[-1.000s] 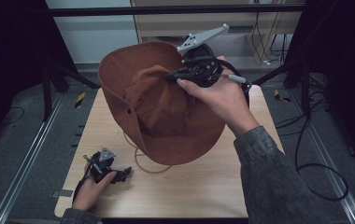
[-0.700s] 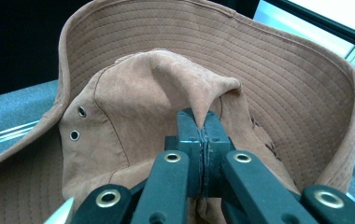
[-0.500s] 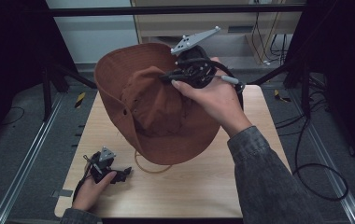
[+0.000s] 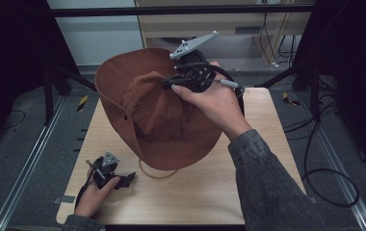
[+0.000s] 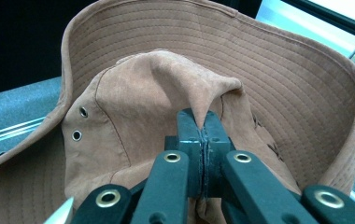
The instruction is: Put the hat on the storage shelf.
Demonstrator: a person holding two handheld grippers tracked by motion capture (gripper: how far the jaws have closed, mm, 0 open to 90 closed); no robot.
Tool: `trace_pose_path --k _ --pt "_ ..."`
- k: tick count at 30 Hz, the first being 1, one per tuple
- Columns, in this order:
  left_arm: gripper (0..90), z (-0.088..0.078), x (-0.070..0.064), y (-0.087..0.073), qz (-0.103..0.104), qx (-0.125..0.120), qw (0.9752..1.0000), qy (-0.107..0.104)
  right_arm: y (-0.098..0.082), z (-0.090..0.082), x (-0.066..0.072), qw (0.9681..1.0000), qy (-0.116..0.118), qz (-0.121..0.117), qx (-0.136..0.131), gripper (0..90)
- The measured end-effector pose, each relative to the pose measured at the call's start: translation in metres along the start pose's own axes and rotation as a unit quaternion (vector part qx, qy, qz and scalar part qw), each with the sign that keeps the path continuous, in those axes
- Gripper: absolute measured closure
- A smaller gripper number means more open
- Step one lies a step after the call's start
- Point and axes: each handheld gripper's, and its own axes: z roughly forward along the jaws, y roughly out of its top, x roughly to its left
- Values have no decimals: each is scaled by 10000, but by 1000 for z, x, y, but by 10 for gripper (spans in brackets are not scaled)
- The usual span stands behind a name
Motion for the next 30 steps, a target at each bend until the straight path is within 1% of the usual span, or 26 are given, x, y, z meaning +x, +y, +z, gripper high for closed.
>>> trace_pose_path --k 10,16,30 --pt "0 0 0 0 -3 1 10000 -6 -2 9 3 9999 105 11 28 893" --pt "0 0 0 0 -3 2 10000 -13 -3 18 7 9998 187 17 42 893" --pt "0 0 0 0 -3 -1 10000 -12 -7 31 11 9995 267 42 143 892"
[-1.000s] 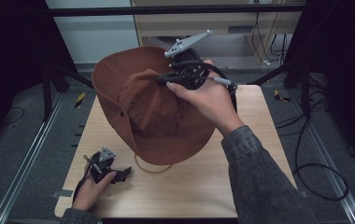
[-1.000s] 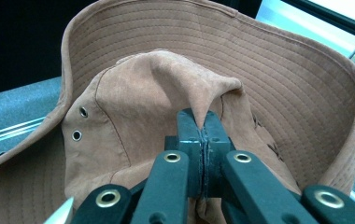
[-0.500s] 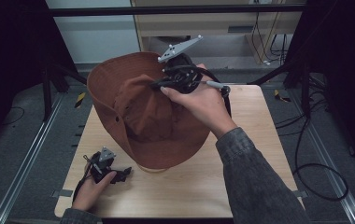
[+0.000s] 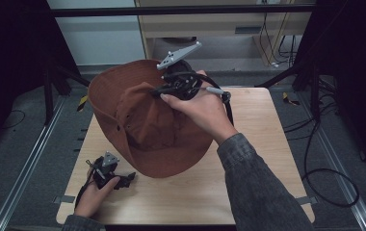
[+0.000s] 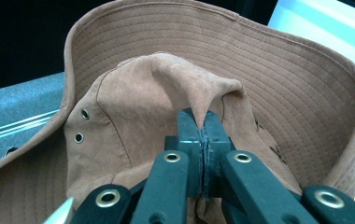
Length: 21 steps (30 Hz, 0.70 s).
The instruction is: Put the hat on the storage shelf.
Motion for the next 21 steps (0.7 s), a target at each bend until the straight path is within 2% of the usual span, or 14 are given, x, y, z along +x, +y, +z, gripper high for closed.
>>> trace_pose_path --k 21 --pt "0 0 0 0 1 2 10000 -2 -7 10 -1 9999 36 37 149 891"
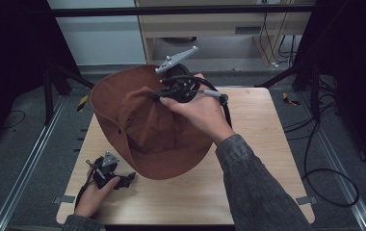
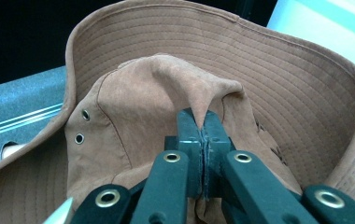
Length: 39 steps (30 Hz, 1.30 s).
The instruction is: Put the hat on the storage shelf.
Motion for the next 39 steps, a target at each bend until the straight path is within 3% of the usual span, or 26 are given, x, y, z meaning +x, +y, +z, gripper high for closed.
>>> trace_pose_path --k 39 --pt "0 0 0 0 2 -1 10000 -5 -7 18 -7 9997 58 177 137 884"
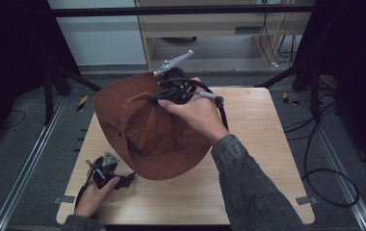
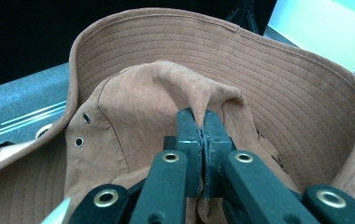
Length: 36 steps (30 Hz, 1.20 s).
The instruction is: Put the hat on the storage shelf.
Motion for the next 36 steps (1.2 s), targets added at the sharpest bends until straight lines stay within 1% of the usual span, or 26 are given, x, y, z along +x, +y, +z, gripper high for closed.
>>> trace_pose_path --k 7,10,21,24,27,31,33,34,36 --pt "0 0 0 0 0 -1 10000 0 0 5 -1 10000 2 34 31 877" --pt "0 0 0 0 -2 -1 10000 -1 -1 7 0 10000 31 12 32 857" --pt "0 0 0 0 -1 -2 10000 0 -5 5 1 10000 66 30 13 841" --pt "0 0 0 0 -2 -2 10000 0 -5 5 2 10000 65 42 -1 816" --pt "0 0 0 0 -4 -3 10000 0 -5 6 2 10000 30 48 -27 743" --pt "0 0 0 0 -4 -2 10000 -1 -5 7 3 10000 14 58 -41 715" --pt "0 0 0 0 -3 0 10000 -2 -5 8 4 10000 12 60 -52 674" --pt "0 0 0 0 -4 -2 10000 -1 -5 8 4 10000 12 60 -52 674" --pt "0 0 0 0 -3 -2 10000 0 -5 7 4 9999 1 78 -64 640"
